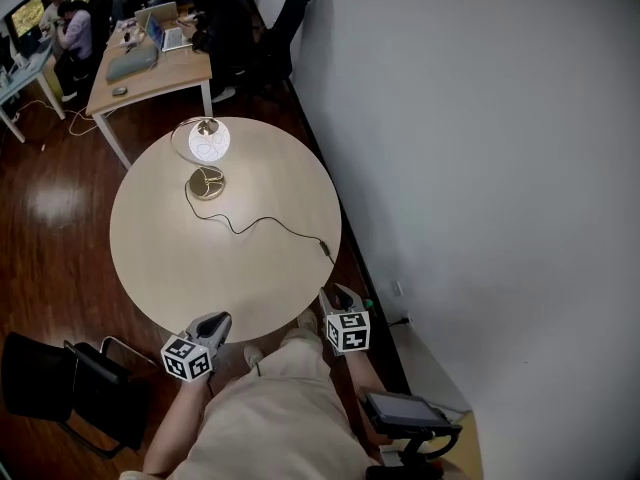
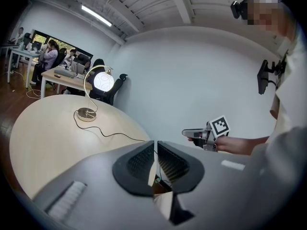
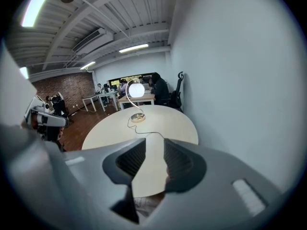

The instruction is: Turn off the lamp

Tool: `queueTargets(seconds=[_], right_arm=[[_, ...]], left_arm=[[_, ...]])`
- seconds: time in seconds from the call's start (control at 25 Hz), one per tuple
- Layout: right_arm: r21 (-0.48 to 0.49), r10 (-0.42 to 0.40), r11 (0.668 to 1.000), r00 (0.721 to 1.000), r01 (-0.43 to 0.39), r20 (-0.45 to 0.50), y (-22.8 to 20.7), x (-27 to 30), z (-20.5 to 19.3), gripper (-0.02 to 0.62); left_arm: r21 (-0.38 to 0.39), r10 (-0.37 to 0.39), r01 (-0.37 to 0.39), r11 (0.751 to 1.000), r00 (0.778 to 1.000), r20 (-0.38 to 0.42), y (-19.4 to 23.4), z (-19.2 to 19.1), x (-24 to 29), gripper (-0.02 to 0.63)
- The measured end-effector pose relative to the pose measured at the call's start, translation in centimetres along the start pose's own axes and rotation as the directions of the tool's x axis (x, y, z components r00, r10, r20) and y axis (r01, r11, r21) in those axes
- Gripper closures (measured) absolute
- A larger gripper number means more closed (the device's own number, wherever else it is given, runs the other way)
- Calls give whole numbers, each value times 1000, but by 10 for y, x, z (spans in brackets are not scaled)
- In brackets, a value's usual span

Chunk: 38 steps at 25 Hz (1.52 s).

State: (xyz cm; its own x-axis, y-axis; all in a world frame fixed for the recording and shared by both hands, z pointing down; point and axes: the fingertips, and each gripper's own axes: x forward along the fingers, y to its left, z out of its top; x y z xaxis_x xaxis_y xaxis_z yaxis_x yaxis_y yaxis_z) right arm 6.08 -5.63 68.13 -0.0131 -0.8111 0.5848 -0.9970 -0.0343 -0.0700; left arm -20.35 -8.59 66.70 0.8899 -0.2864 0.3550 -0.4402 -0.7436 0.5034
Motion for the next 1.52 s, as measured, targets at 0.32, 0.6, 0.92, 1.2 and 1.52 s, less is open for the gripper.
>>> queueTargets(seconds=[0.32,0.6,0.92,1.2,1.52], right_arm=[[-7,40,999,998,-40,-54,-29,29,-13,476],[-38,60,997,990,-65,-126,-75,76,-18,476],[-67,108,990,974,-124,-201,-123,136,-28,476],[-124,150,972,936,-198,-319,-141,184,-51,476],[-126,184,960,903,-250,-389,-147,212,-63,476]], left_arm=[[-29,44,-44,999,999,-23,-4,9,31,603],[-38,82,-83,996,996,-36,-19,31,80,603],[-45,144,-147,988,988,-59,-28,52,131,603],[-46,197,-200,979,979,-53,-35,69,163,603],[-72,236,-238,969,971,-39,-47,83,190,603]])
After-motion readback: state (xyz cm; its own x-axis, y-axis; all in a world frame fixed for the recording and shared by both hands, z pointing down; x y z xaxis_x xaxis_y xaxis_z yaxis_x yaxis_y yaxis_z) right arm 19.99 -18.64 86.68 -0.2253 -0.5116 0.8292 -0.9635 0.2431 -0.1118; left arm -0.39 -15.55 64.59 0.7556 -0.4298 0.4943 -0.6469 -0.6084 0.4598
